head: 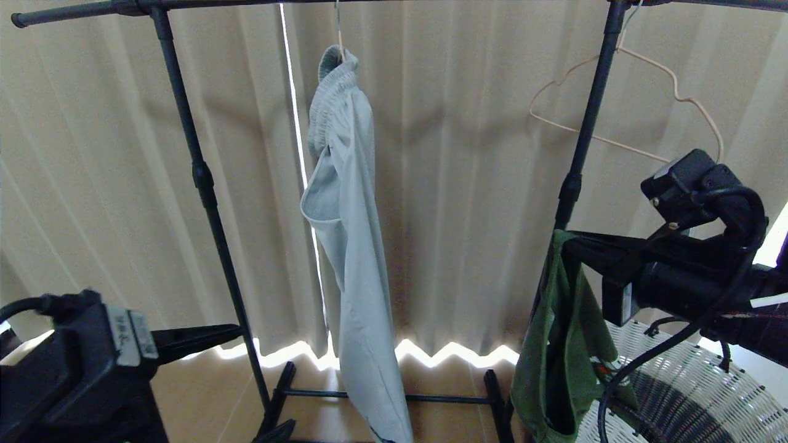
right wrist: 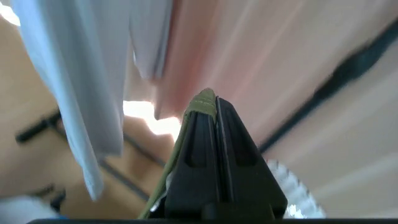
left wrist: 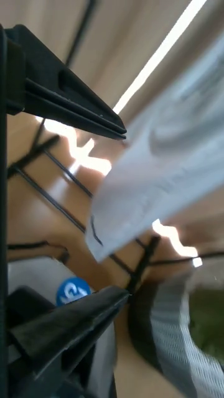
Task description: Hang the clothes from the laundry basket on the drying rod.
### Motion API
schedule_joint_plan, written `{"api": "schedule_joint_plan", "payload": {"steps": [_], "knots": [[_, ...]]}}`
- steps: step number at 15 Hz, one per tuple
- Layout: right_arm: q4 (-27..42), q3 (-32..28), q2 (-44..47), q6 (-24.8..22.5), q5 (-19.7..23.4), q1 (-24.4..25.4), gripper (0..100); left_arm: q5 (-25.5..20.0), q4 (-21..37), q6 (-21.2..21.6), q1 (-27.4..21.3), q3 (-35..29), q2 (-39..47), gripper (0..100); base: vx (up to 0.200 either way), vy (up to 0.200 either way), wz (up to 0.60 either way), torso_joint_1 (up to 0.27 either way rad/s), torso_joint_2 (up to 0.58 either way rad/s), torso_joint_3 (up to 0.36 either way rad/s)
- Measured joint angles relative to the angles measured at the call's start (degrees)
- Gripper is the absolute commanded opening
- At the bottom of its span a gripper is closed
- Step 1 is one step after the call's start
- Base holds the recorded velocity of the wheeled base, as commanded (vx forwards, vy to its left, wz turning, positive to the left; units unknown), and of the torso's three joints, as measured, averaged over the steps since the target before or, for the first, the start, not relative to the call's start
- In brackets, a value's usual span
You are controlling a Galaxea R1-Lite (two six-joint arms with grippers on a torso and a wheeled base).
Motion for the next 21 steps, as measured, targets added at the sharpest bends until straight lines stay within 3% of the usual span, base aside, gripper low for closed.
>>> {"api": "schedule_joint_plan", "payload": {"steps": [3,5,8,10,16,21], "knots": [[0.05,-3.00,-0.09,0.16,0.09,3.89,0,0.55,-1.96,-7.74,-5.53,-6.42,8.52,100,0.000,0.000,0.00,0.000,0.00,0.000],[0.07,-4.00,-0.11,0.87,0.28,6.64,0,3.19,-6.69,-11.78,-8.55,-9.92,15.32,100,0.000,0.000,0.00,0.000,0.00,0.000],[0.07,-4.91,-0.44,1.12,0.38,8.63,0,9.44,-12.82,-15.38,-12.95,-13.62,24.48,100,0.000,0.000,0.00,0.000,0.00,0.000],[0.05,-5.07,-0.46,1.21,0.99,9.01,0,10.61,-14.20,-18.14,-16.23,-16.98,29.14,100,0.000,0.000,0.00,0.000,0.00,0.000],[-3.54,-5.21,-0.48,1.21,3.64,10.18,0,11.42,-14.40,-25.22,-17.83,-24.97,38.47,100,0.000,0.000,0.00,0.000,0.00,0.000],[-3.62,-5.11,-1.11,2.30,3.95,10.23,0,15.18,-14.36,-26.70,-16.90,-26.14,43.23,100,0.000,0.000,0.00,0.000,0.00,0.000]]}}
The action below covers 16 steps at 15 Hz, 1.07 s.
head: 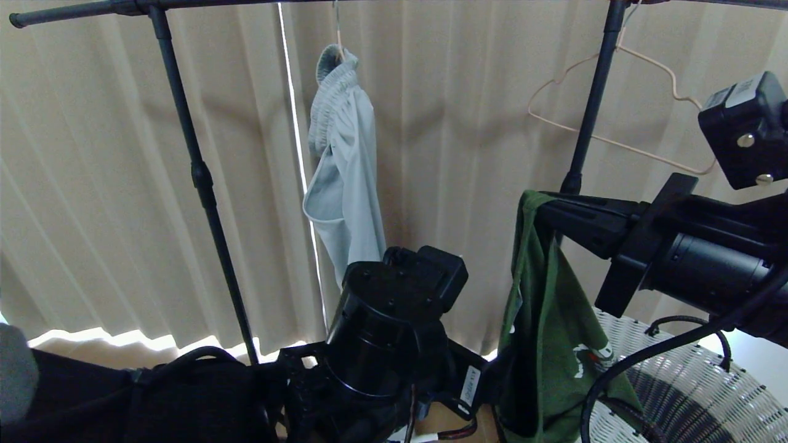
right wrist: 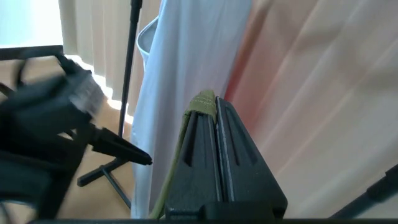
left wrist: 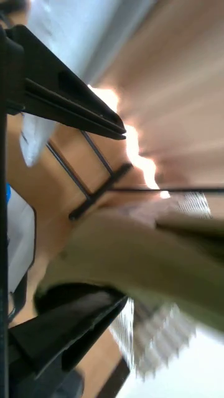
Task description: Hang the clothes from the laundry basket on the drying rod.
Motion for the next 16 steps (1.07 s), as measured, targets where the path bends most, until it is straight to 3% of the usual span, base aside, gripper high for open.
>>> {"api": "schedule_joint_plan", "payload": {"steps": [6,14,15,16], "knots": [[-0.02,-0.38,-1.34,0.05,0.00,-0.28,0,0.20,0.02,-0.56,0.09,2.51,1.51,100,0.000,0.000,0.00,0.000,0.00,0.000],[0.06,-1.38,-1.16,-0.01,0.11,-3.43,0,0.28,0.00,-0.52,0.06,12.11,-4.14,100,0.000,0.000,0.00,0.000,0.00,0.000],[0.06,-1.43,-1.10,-0.04,0.10,-3.52,0,0.33,-0.04,-0.50,0.06,12.76,-4.94,0,0.000,0.000,0.00,0.000,0.00,0.000],[0.06,-1.48,-1.05,-0.04,0.10,-3.63,0,0.41,-0.02,-0.45,0.04,13.41,-5.71,0,0.000,0.000,0.00,0.000,0.00,0.000]]}}
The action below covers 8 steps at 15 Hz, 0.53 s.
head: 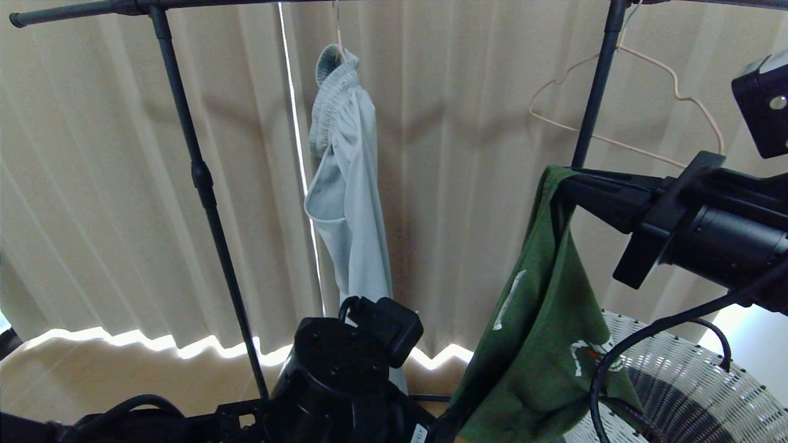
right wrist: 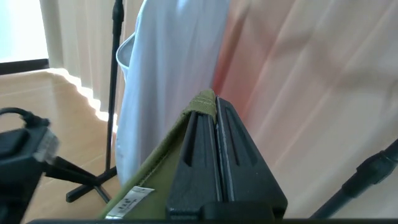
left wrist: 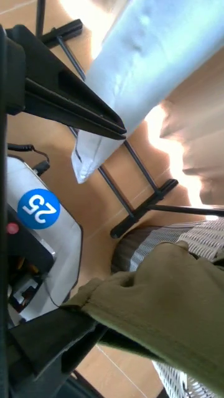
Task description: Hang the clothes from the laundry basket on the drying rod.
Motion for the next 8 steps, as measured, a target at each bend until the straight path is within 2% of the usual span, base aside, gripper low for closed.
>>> {"api": "schedule_joint_plan", "payload": {"steps": [3,5,8], "knots": [[0.00,0.00,0.06,0.00,-0.07,-0.83,0,2.60,-0.11,0.69,-0.22,0.99,-1.57,0,0.000,0.000,0.00,0.000,0.00,0.000],[0.02,0.13,0.06,0.00,-0.10,-2.21,0,8.20,-2.52,2.39,-0.17,1.43,-2.49,0,0.000,0.000,0.00,0.000,0.00,0.000],[-0.04,0.44,0.00,0.13,-0.10,-4.33,0,8.92,-4.14,6.81,0.20,3.33,-5.68,0,0.000,0.000,0.00,0.000,0.00,0.000]]}}
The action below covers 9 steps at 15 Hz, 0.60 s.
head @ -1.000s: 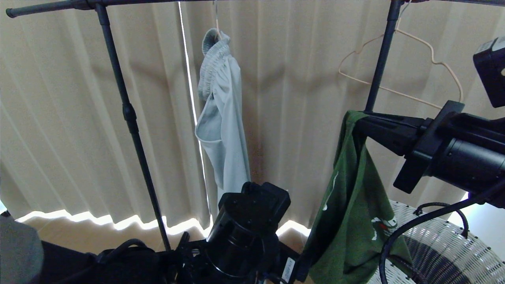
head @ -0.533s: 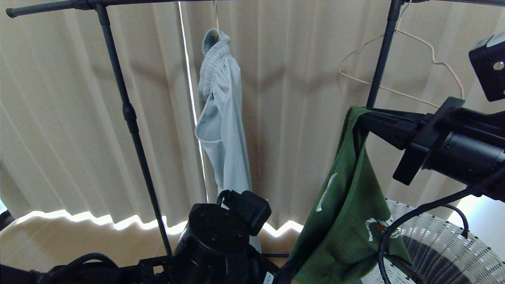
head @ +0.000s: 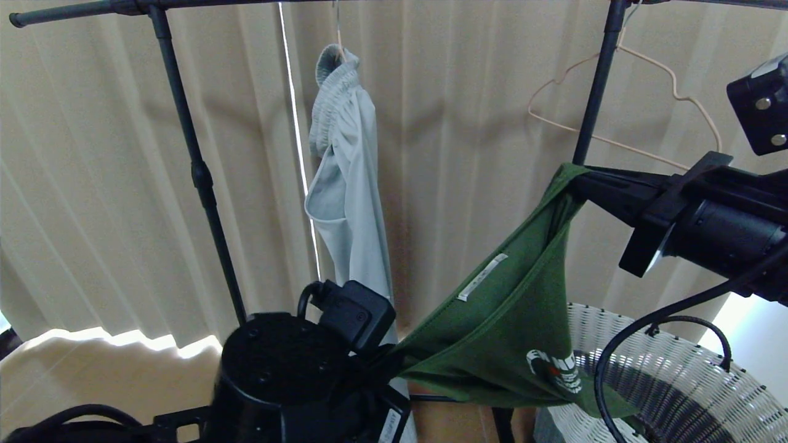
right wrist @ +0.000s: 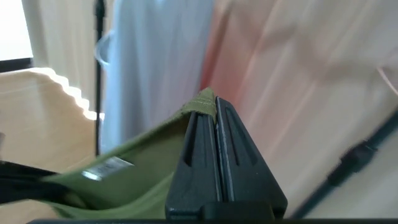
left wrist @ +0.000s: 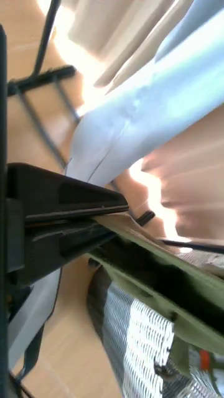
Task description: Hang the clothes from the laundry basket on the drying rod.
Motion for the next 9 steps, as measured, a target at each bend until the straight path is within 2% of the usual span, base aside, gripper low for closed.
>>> {"api": "schedule_joint_plan", "payload": {"steps": [2,4,9], "knots": [[-0.07,0.07,-0.05,0.00,0.00,-0.50,0,-0.15,1.76,3.91,1.80,-1.32,-4.83,0,0.000,0.000,0.00,0.000,0.00,0.000],[-1.06,-0.23,-0.02,-0.07,0.00,-0.63,0,-0.35,6.90,6.81,5.34,-6.36,-9.40,0,0.000,0.000,0.00,0.000,0.00,0.000],[-4.89,-0.41,0.48,-0.21,-0.09,-1.46,0,-3.43,27.47,8.23,11.11,-21.66,-15.91,0,0.000,0.000,0.00,0.000,0.00,0.000]]}}
